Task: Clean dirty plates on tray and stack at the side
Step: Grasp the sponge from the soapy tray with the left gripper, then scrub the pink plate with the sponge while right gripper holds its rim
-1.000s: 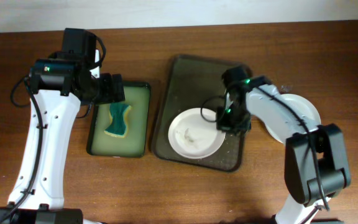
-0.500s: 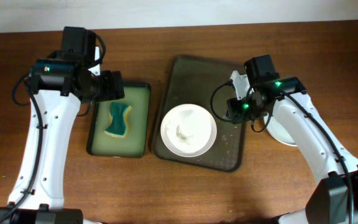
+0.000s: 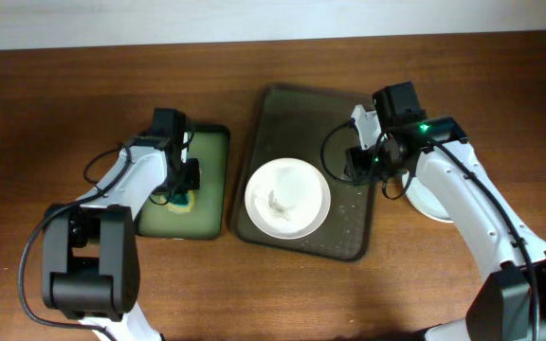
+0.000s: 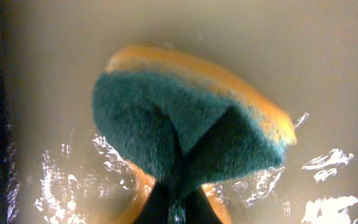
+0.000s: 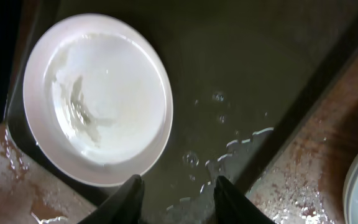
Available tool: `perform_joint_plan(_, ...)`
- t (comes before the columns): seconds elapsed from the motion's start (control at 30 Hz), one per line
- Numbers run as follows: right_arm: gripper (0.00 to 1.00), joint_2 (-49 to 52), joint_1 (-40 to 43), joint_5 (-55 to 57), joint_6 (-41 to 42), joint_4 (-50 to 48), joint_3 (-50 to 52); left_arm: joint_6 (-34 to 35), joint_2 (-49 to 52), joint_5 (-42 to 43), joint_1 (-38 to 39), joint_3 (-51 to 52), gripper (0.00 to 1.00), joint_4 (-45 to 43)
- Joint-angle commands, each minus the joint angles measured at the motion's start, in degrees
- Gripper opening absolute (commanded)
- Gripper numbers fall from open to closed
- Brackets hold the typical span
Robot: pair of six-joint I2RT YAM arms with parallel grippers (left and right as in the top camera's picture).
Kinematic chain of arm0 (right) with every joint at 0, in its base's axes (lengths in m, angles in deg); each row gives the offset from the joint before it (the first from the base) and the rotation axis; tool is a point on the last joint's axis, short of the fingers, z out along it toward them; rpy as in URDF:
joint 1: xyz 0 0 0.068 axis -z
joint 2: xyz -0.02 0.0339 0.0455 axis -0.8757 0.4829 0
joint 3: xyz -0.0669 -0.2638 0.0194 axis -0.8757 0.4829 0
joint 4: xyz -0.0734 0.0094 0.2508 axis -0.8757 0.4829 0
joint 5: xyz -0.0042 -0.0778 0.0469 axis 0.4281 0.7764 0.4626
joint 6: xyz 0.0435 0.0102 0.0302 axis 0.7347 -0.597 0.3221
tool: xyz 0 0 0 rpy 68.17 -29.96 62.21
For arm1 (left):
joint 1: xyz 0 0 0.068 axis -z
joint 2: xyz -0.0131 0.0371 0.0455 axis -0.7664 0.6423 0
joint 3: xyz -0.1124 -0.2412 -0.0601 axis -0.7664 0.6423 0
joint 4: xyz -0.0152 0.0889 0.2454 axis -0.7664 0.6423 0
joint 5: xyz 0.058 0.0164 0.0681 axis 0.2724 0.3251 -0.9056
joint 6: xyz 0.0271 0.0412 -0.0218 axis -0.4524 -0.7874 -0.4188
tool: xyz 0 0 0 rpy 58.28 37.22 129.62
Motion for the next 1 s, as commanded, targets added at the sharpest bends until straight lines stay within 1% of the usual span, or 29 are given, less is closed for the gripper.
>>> perform_joint_plan(0.0, 0.38, -0.1, 0.1, 1.1, 1.6, -3.1, -0.5, -0.5, 0.7, 4.3, -0.1, -8.5, 0.07, 8.6)
perform_joint_plan(0.03, 0.39, -0.1, 0.1, 1.2, -0.6, -3.6, -0.5, -0.5, 0.7, 4.9, -0.1, -9.3, 0.31, 9.6)
perform_joint_plan(0.07, 0.39, 0.2, 0.1, 1.2, -1.5, -3.6, -0.5, -0.5, 0.9, 4.9, -0.1, -9.0, 0.42, 9.7)
perform_joint_plan(0.1, 0.39, 1.4, 0.1, 1.1, -1.5, -3.4, -0.4, -0.5, 1.0, 4.9, -0.1, -7.8, 0.44, 9.2)
perform_joint_plan(0.13, 0.39, 3.4, 0.1, 0.6, -1.5, -3.3, -0.4, -0.5, 1.2, 4.8, -0.1, -5.1, 0.45, 6.3)
perform_joint_plan(0.17, 0.39, 5.6, 0.1, -1.0, -1.9, -3.4, -0.4, -0.1, 1.2, 4.9, -0.1, -1.5, 0.41, 2.0)
perform_joint_plan(0.2, 0.39, 6.8, 0.1, -1.5, -1.9, -3.4, -0.4, -0.1, 1.3, 4.9, -0.1, 1.2, 0.28, -0.7)
perform_joint_plan(0.23, 0.39, 7.6, 0.1, -1.7, -1.9, -3.5, -0.4, -0.1, 1.3, 4.9, -0.1, 2.3, 0.05, -2.0)
perform_joint_plan(0.27, 0.39, 8.9, 0.0, -2.1, -2.0, -4.1, -0.4, -0.2, 1.3, 4.8, -0.1, 2.7, 0.00, -2.6)
perform_joint_plan(0.3, 0.39, 9.5, -0.4, -4.3, -4.6, -4.0, -0.4, -0.2, 1.3, 4.9, -0.1, 2.1, 0.00, -2.2)
perform_joint_plan(0.37, 0.39, 11.3, -2.3, -4.6, -6.0, -3.9, -0.3, -0.3, 0.9, 4.9, 0.0, -3.3, 0.00, 4.2)
perform_joint_plan(0.43, 0.38, 14.7, -3.0, -4.7, -5.9, -5.1, -0.3, -0.3, 0.1, 5.5, 0.7, -13.5, 0.00, 14.6)
perform_joint_plan(0.5, 0.36, 17.8, -3.0, -4.9, -5.9, -5.1, -0.3, -0.3, -0.2, 9.6, 3.6, -22.4, 0.00, 20.9)
perform_joint_plan(0.53, 0.22, 19.5, -3.0, -4.8, -5.8, -5.5, -0.3, -0.3, -0.2, 12.7, 5.5, -25.2, 0.00, 21.3)
perform_joint_plan(0.57, 0.16, 21.1, -3.0, -4.0, -3.8, -6.6, -0.3, -0.3, -0.2, 15.6, 7.3, -26.3, 0.00, 20.3)
perform_joint_plan(0.6, 0.05, 22.0, -3.0, -3.0, -1.8, -8.0, -0.3, 1.9, -0.1, 16.5, 9.0, -26.3, 0.00, 19.5)
perform_joint_plan(0.63, 0.04, 22.2, -2.9, 0.1, 2.2, -9.0, -0.3, 3.2, -0.1, 16.7, 9.8, -26.3, 0.00, 19.3)
perform_joint_plan(0.67, 0.04, 22.2, -2.8, 4.8, 7.9, -9.4, -0.3, 4.2, -0.1, 16.9, 10.6, -26.3, 0.00, 19.0)
perform_joint_plan(0.7, 0.04, 21.8, -2.5, 9.6, 15.3, -8.3, -0.4, 4.2, -0.1, 17.1, 11.6, -26.3, 0.00, 18.8)
perform_joint_plan(0.73, 0.04, 21.5, -1.9, 11.7, 23.5, -4.9, -0.4, 5.5, 0.0, 17.0, 12.9, -26.3, 0.00, 18.5)
perform_joint_plan(0.77, 0.04, 21.1, -0.6, 11.3, 30.1, -0.6, -0.4, 8.4, 0.1, 17.0, 14.8, -26.3, 0.00, 17.3)
perform_joint_plan(0.8, 0.04, 21.1, -0.2, 10.1, 30.6, -0.1, -0.4, 10.4, 0.3, 17.0, 15.9, -26.1, 0.00, 15.8)
perform_joint_plan(0.83, 0.04, 21.1, 0.2, 9.3, 30.5, -0.1, -0.4, 14.4, 0.9, 17.0, 18.0, -24.8, 0.00, 12.5)
perform_joint_plan(0.87, 0.04, 21.1, 0.2, 9.2, 30.2, -0.1, -0.4, 16.5, 1.7, 17.0, 19.1, -23.6, 0.00, 10.9)
perform_joint_plan(0.9, 0.04, 21.1, 0.1, 8.4, 26.6, -0.9, -0.4, 17.8, 4.6, 18.3, 20.7, -22.9, 0.00, 9.3)
perform_joint_plan(0.97, 0.04, 21.1, 0.1, 8.4, 22.4, -1.2, -0.4, 17.9, 9.7, 24.9, 22.6, -22.9, 0.00, 6.2)
